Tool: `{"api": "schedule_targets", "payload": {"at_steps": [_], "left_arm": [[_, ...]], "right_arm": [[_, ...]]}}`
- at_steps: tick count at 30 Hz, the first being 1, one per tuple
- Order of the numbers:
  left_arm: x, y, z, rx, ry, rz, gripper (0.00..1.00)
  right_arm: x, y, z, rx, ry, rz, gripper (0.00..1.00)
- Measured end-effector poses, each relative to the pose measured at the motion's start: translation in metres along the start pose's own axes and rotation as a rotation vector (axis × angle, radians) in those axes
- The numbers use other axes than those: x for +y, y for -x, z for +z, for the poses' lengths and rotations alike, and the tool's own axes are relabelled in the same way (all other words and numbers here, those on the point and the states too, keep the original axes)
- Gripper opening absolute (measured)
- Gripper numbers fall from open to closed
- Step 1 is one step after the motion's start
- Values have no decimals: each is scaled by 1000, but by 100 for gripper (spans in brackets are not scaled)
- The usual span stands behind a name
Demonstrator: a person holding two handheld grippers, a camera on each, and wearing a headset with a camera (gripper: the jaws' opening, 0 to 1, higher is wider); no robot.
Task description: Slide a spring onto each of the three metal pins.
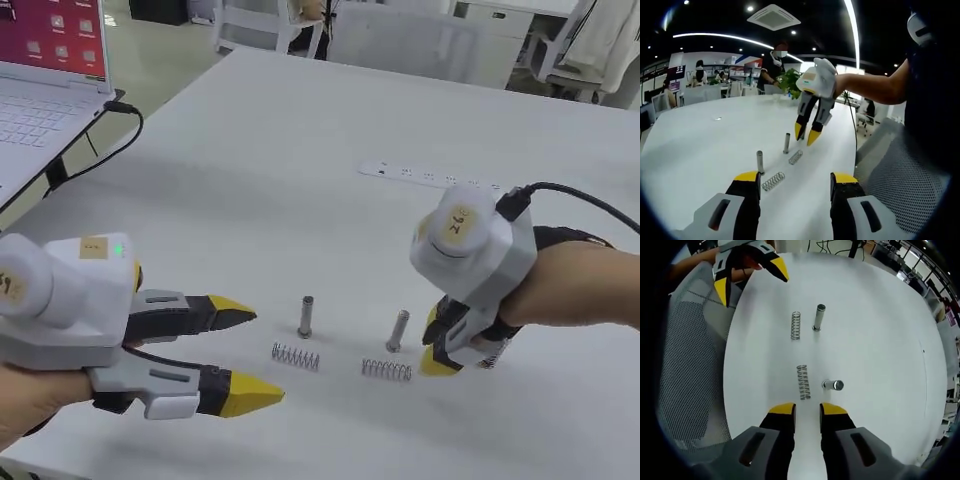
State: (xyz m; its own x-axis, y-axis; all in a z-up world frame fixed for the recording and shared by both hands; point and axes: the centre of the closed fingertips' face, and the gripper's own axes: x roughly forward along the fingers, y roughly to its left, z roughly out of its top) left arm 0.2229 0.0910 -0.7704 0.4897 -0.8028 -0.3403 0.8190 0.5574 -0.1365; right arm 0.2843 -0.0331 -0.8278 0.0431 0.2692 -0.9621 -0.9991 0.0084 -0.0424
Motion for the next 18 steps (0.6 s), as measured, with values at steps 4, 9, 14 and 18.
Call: {"api": "schedule_targets", "payload": {"at_steps": [4,9,14,18], "left_arm": [[0,0,0,-2,0,0,51],[0,0,-1,-4,3,2,51],[1,0,-1,-5,6,3,50],[1,0,-1,-5,8,4,50]], "right_arm": [[3,-7,2,1,4,9,16],[5,-13,4,-2,5,17,15],[5,-19,5,5,19,17,13],[5,-23,5,3,19,22,13]]}}
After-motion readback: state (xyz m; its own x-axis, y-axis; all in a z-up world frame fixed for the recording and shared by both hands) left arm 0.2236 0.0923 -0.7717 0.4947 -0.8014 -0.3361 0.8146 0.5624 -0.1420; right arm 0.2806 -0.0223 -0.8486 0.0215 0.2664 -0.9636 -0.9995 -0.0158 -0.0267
